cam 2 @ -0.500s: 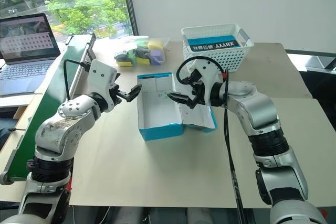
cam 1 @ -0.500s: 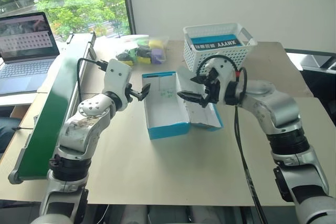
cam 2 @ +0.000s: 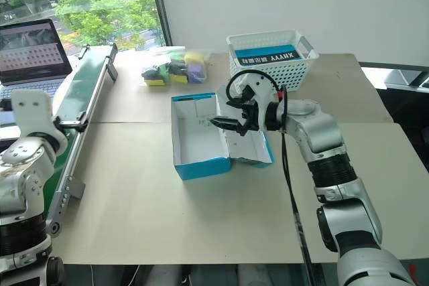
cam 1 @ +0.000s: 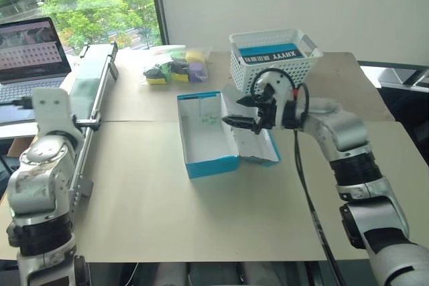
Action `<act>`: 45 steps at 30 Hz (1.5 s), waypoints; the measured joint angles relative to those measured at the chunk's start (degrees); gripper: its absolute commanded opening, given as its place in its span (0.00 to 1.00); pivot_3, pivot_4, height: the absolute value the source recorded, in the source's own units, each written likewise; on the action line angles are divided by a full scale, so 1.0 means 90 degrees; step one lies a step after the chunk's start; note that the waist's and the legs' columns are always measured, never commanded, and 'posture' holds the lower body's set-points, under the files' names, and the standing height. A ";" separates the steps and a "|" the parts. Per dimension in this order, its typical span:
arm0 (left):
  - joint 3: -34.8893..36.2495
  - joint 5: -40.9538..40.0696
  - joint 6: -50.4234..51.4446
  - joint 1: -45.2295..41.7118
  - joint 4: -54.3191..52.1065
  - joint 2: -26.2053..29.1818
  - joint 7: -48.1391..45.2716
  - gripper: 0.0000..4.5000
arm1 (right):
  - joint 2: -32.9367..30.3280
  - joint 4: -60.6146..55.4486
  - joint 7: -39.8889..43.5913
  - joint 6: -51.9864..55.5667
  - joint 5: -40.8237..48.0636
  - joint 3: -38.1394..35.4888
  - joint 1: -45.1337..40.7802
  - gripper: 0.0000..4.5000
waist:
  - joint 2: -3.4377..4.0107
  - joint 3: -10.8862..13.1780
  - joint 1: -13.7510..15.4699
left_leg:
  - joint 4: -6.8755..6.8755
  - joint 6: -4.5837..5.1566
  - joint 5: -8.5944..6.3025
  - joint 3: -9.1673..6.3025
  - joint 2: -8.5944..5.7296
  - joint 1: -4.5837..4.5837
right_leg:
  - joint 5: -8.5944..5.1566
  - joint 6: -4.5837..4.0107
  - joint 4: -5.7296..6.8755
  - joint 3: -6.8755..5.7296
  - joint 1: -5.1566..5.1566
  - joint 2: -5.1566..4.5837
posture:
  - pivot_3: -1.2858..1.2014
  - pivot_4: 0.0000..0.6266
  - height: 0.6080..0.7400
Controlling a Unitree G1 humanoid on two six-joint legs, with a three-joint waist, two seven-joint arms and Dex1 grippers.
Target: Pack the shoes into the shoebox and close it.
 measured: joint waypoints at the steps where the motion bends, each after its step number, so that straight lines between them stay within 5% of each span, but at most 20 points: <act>1: 0.0076 0.0031 0.0008 0.0097 -0.0010 0.0000 0.0012 1.00 | 0.0043 -0.0007 0.0057 0.0000 0.0002 0.0007 0.0002 0.99 | 0.0000 0.0000 0.0000 | 0.0000 0.0000 0.0000 -0.0001 0.0000 -0.0002 | 0.0000 0.0000 0.0007 0.0000 -0.0002 0.0000 | 0.52 0.24 1.00; 11: 0.1213 -0.0115 0.0143 0.0730 -0.0745 -0.0105 -0.0256 1.00 | 0.0725 0.0112 0.0387 -0.0048 -0.0067 0.0150 0.0049 0.99 | -0.0008 -0.0004 0.0007 | 0.0000 -0.0008 0.0004 -0.0008 0.0000 0.0009 | 0.0001 -0.0002 0.0025 -0.0005 -0.0002 0.0000 | 0.52 0.24 1.00; 21: 0.1869 -0.0417 -0.0136 0.0627 0.0057 0.0529 -0.0905 1.00 | 0.0952 -0.0095 0.0029 0.0022 -0.0084 0.0169 0.0214 0.99 | -0.0009 -0.0005 -0.0011 | -0.0002 -0.0008 0.0003 -0.0009 0.0000 0.0009 | 0.0001 -0.0002 0.0024 -0.0006 -0.0003 -0.0001 | 0.52 0.24 1.00; 33: 0.0855 -0.0735 -0.0207 0.0689 -0.0295 -0.0107 -0.1150 1.00 | 0.0852 -0.0807 -0.0479 0.0309 -0.0068 0.0074 0.0814 0.99 | -0.0012 -0.0006 -0.0041 | -0.0003 -0.0009 0.0003 -0.0009 0.0002 0.0008 | 0.0001 -0.0002 0.0026 -0.0004 -0.0005 0.0000 | 0.52 0.24 1.00; 45: 0.0662 -0.0413 -0.1028 0.0700 0.0428 0.0109 -0.1042 1.00 | 0.0893 -0.1137 -0.0625 0.0456 0.0075 -0.0128 0.1071 0.99 | -0.0012 -0.0007 0.0002 | -0.0003 -0.0009 0.0003 -0.0010 0.0000 0.0008 | 0.0002 -0.0003 0.0022 -0.0006 -0.0003 0.0000 | 0.52 0.24 1.00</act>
